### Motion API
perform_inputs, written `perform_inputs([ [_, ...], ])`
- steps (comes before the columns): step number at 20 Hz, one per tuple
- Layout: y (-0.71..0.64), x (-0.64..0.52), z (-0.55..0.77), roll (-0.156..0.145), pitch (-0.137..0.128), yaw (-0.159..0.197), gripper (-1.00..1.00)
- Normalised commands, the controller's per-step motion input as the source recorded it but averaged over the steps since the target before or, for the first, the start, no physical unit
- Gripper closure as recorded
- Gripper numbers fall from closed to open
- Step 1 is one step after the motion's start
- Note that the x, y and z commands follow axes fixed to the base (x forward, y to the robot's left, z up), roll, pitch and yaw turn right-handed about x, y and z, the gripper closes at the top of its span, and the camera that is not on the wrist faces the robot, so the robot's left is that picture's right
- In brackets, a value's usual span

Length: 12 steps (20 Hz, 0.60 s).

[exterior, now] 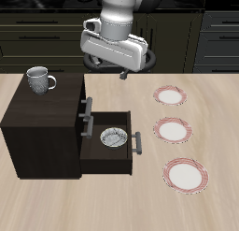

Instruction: Place the bowl on the farthest plate relative to the robot

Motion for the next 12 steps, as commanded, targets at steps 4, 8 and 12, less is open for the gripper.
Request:
perform_inputs([
  [4,0.07,-0.04,0.03,-0.04,-0.015,-0.125,-1.0],
  [8,0.12,-0.05,-0.06,-0.039,-0.008,-0.15,-1.0],
  [12,0.02,0.01,-0.05,-0.031,-0.006,-0.114,-1.0],
])
